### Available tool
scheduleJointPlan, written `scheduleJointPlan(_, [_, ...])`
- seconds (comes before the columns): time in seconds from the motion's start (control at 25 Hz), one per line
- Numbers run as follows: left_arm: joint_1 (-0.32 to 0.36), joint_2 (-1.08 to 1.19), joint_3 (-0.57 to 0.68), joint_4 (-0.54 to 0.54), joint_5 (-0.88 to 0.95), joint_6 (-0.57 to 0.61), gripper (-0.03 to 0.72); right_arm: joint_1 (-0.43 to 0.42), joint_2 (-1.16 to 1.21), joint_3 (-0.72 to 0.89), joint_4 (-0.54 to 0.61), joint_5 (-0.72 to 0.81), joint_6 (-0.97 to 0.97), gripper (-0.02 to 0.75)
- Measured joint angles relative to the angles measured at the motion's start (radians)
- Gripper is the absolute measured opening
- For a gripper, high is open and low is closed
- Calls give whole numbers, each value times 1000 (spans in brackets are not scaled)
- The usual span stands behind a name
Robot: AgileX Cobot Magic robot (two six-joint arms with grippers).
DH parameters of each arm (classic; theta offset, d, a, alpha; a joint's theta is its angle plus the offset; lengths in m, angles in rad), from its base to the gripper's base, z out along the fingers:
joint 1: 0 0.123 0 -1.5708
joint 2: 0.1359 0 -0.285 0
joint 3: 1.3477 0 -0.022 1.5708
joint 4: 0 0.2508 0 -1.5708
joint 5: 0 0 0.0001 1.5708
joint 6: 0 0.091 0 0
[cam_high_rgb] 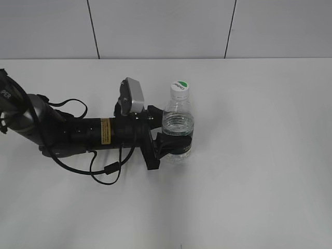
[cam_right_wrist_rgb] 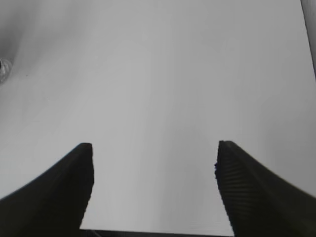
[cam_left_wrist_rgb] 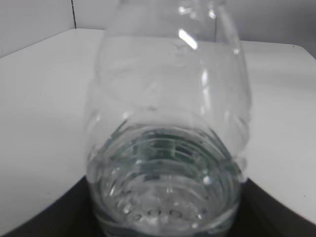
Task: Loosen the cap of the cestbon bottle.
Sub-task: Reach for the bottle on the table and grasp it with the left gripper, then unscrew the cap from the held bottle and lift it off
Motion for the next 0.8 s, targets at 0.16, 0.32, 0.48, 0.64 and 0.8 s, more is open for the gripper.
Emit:
scheduleJointPlan(0.16, [0, 0, 0, 0, -10, 0, 413, 0, 181, -132, 1, 136, -42, 588])
scheduleJointPlan(0.32, [2, 2, 0, 12, -16, 0, 413, 0, 289, -240, 41, 209, -77, 588])
scheduleJointPlan(0.48, [2, 4, 0, 15, -22, 0, 413, 63, 381, -332, 24, 221, -93, 567])
scheduleJointPlan(0.64, [5, 6, 0, 15, -28, 0, 413, 178, 492, -426, -45, 223, -95, 555])
scheduleJointPlan(0.8, [5, 7, 0, 16, -28, 0, 413, 285, 591, -519, -65, 223, -95, 545])
